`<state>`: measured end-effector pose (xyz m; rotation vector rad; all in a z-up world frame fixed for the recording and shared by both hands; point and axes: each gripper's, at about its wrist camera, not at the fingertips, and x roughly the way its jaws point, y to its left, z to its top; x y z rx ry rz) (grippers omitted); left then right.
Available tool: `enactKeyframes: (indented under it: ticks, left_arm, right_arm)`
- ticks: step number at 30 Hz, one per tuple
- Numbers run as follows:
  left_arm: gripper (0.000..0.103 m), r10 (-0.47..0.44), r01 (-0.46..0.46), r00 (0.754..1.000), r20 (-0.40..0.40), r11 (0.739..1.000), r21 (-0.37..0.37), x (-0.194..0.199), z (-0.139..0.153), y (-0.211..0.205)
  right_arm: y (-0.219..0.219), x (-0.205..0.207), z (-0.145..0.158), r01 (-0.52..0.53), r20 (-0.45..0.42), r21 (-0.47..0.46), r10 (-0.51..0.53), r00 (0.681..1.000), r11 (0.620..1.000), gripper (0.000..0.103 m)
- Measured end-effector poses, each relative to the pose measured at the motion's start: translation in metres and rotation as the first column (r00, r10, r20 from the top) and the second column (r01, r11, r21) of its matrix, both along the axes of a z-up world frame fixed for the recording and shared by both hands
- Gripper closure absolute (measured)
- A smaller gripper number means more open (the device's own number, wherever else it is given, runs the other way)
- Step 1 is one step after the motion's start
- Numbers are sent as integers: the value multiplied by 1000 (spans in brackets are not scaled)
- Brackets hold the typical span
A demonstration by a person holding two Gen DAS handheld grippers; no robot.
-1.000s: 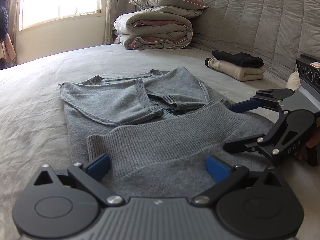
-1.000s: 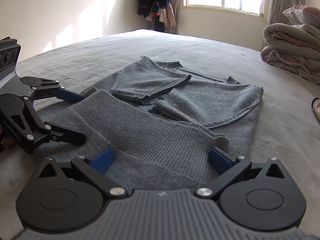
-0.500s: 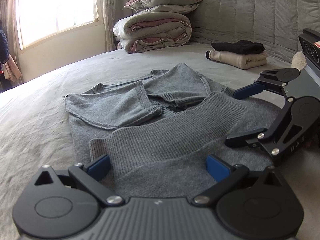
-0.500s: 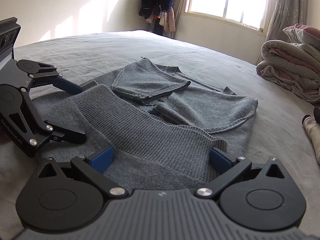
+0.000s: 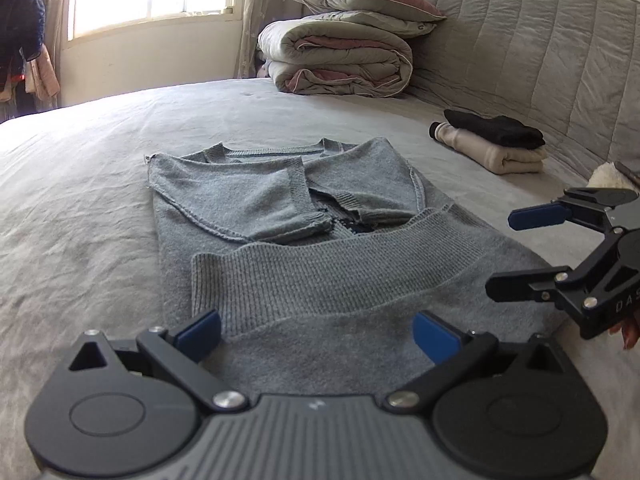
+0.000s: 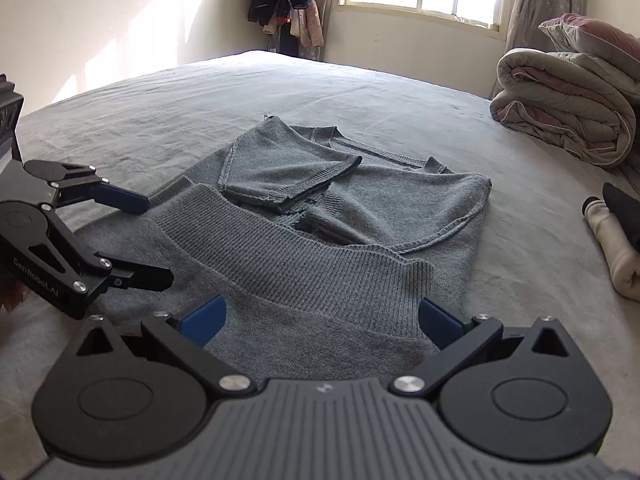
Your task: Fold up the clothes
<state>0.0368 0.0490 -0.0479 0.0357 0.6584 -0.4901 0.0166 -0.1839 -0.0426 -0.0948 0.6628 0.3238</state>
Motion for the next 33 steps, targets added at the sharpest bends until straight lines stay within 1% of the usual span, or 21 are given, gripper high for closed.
enactKeyframes:
  ticks: [2,3,6,7,10,13,16,19,21,23,24,25,26,27,30,33]
  left_arm:
    - [0,39,-44,998,-55,996,-79,-1,9,8]
    - [0,63,-74,994,-88,989,-130,-3,12,14]
    - [0,107,-156,975,-195,953,-258,-4,20,28]
    - [0,111,-172,969,-221,943,-284,-4,22,32]
    - [0,89,-154,969,-230,947,-281,-5,30,36]
    - [0,91,-150,970,-226,953,-263,-7,33,44]
    - [0,89,-172,955,-281,943,-286,-3,27,58]
    - [0,74,-207,930,-361,916,-343,2,17,73]
    - [0,45,-231,908,-418,884,-407,6,8,84]
    - [0,22,-267,884,-467,843,-467,9,1,95]
    - [1,24,-290,875,-484,826,-483,10,-2,100]
    - [1,26,-313,865,-501,808,-499,11,-5,105]
    - [1,32,-336,856,-516,793,-508,12,-8,111]
    - [1,44,-353,849,-527,789,-503,13,-9,115]
    - [1,55,-372,833,-551,793,-482,16,-15,120]
    - [1,29,-365,823,-567,793,-488,18,-19,119]
  right_arm:
    - [-8,-7,6,54,-38,63,-52,998,997,0]
    - [-12,-11,10,82,-59,94,-77,995,992,0]
    - [-25,-21,19,168,-124,183,-146,981,969,0]
    - [-28,-22,20,180,-144,206,-152,978,962,0]
    - [-41,-21,22,202,-200,280,-149,968,938,0]
    - [-63,-25,22,242,-250,351,-159,955,905,0]
    - [-86,-27,21,294,-313,428,-164,935,855,0]
    - [-104,-25,14,351,-407,519,-135,903,779,0]
    - [-114,-21,7,387,-473,573,-94,876,722,0]
    - [-119,-20,1,403,-500,617,-59,864,676,0]
    - [-122,-20,-2,410,-511,638,-41,859,652,0]
    - [-123,-20,-3,416,-518,647,-33,855,639,0]
    - [-124,-20,-4,419,-522,650,-29,853,633,0]
    - [-124,-20,-4,422,-526,653,-24,850,629,0]
    - [-124,-17,-6,421,-537,647,-11,843,635,0]
    - [-122,-14,-7,422,-548,637,-6,837,645,0]
